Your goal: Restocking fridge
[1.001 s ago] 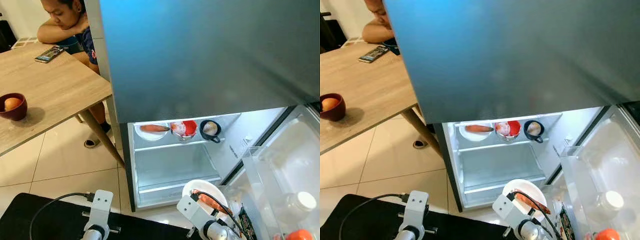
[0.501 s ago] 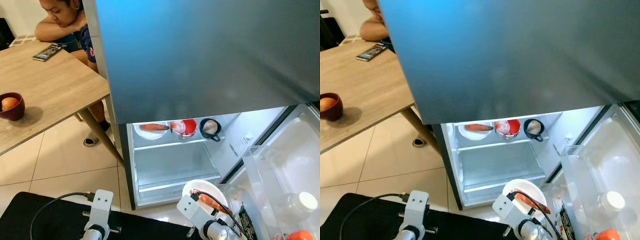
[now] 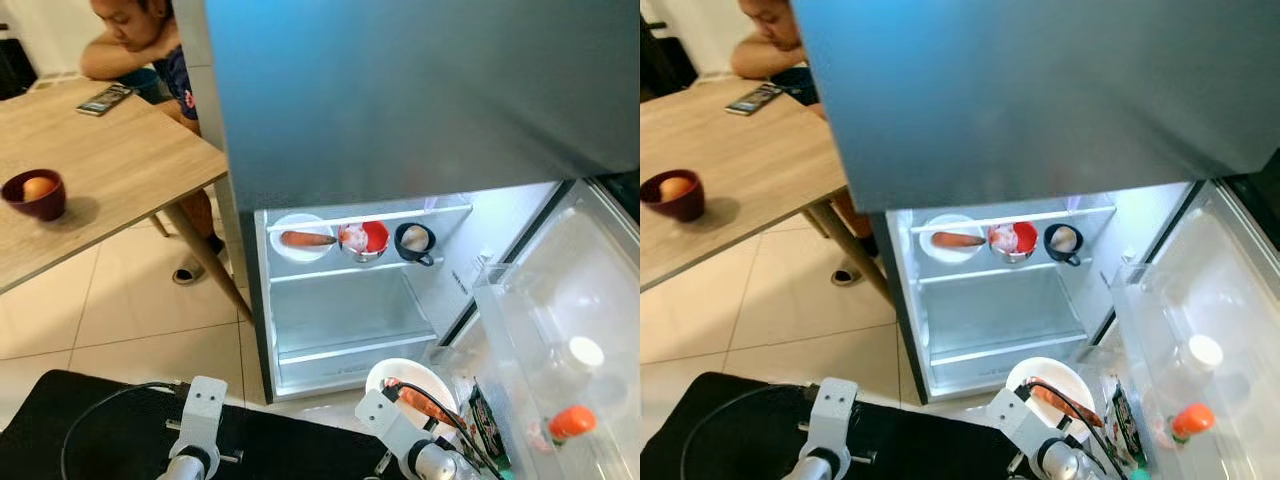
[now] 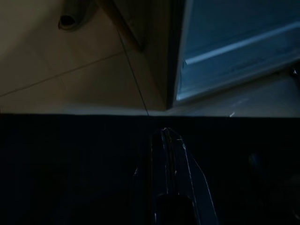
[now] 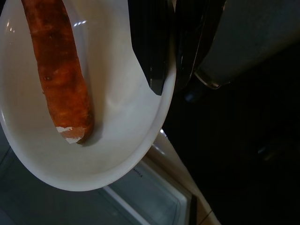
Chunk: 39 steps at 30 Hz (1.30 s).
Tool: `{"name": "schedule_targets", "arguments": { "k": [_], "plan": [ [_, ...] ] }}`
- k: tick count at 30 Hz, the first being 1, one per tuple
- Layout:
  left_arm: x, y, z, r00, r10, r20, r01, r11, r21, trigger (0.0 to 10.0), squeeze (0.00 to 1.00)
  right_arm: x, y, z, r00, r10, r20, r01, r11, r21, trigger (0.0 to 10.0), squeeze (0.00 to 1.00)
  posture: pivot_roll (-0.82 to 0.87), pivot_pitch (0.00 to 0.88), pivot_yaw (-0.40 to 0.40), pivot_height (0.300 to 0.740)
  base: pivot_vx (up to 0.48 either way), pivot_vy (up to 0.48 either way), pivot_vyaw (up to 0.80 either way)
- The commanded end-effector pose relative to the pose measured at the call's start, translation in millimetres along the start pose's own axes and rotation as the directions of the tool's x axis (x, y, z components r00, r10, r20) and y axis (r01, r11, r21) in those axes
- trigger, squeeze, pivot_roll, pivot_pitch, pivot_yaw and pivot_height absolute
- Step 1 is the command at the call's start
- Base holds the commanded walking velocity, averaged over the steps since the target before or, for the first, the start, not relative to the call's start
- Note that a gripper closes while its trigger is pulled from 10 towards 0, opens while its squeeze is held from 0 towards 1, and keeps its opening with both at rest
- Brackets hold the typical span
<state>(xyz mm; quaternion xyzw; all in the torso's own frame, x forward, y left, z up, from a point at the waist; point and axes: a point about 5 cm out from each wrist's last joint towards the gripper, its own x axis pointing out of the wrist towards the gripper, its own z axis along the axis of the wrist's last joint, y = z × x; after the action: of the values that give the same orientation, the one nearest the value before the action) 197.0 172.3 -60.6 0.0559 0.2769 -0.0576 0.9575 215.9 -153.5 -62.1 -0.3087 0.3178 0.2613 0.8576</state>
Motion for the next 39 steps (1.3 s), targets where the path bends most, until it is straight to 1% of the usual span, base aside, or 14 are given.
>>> {"name": "schedule_targets", "arguments": {
  "k": [1, 18, 27, 39],
  "plan": [
    [-0.4, -2.5, -0.9, 1.000, -0.002, 0.000, 0.002, 1.000, -0.016, 10.0, 0.00, -1.2, -0.1, -2.7, 1.000, -0.003, -0.002, 0.003, 1.000, 0.003, 10.0, 0.00, -0.10, 0.110, -0.031, 0.740, -0.311, 0.000, 0.00],
    [-0.2, -1.9, -0.6, 1.000, 0.001, 0.000, -0.001, 1.000, -0.018, 10.0, 0.00, -0.8, -0.5, -1.4, 1.000, 0.001, 0.003, -0.001, 1.000, -0.007, 10.0, 0.00, -0.10, 0.111, -0.034, 0.740, -0.302, 0.000, 0.00],
    [-0.1, -0.9, -1.1, 1.000, 0.006, -0.007, -0.006, 1.000, -0.018, 10.0, 0.00, -0.8, -0.5, -1.3, 1.000, 0.002, 0.003, -0.002, 1.000, -0.008, 10.0, 0.00, -0.10, 0.111, -0.033, 0.740, 0.000, 0.000, 0.00],
    [0.1, 4.3, -3.4, 0.998, 0.043, -0.038, -0.044, 0.999, -0.012, 10.0, 0.00, -0.6, -0.6, -0.7, 1.000, 0.004, 0.004, -0.004, 1.000, -0.011, 10.0, 0.00, -0.10, 0.114, -0.033, 0.740, 0.000, 0.000, 0.00]
  ]
}}
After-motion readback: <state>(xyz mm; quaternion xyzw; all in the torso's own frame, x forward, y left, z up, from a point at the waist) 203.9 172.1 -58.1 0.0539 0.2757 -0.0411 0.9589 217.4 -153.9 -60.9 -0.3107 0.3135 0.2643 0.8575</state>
